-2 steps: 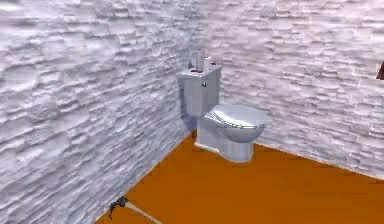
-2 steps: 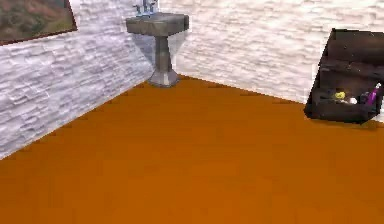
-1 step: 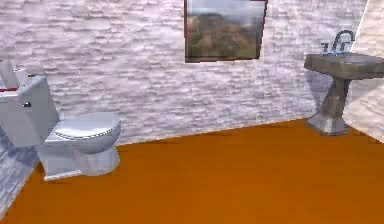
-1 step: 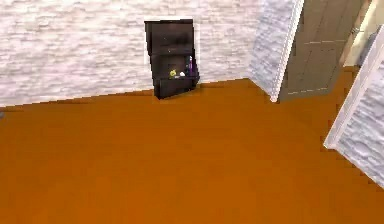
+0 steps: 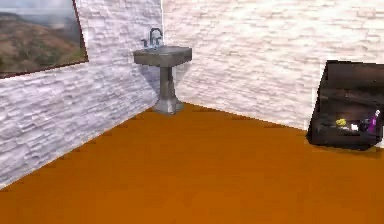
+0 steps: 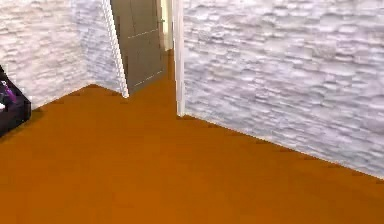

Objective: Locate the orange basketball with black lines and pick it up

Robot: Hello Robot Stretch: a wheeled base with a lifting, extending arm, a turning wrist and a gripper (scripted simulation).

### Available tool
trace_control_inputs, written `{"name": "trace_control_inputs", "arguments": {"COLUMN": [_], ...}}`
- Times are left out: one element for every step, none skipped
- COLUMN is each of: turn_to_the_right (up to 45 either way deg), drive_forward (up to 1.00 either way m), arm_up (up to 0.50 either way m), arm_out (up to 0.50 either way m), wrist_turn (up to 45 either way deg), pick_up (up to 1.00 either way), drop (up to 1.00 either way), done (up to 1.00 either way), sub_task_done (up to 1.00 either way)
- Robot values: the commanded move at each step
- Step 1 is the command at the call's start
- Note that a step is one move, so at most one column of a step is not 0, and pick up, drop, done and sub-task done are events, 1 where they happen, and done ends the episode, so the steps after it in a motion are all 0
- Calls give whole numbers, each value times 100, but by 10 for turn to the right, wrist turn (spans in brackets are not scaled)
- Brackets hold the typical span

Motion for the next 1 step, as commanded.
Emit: {"name": "trace_control_inputs", "arguments": {"turn_to_the_right": [450], "drive_forward": [0], "arm_up": [0], "arm_out": [0], "wrist_turn": [0], "pick_up": [0], "drop": [0], "done": [0], "sub_task_done": [0]}}
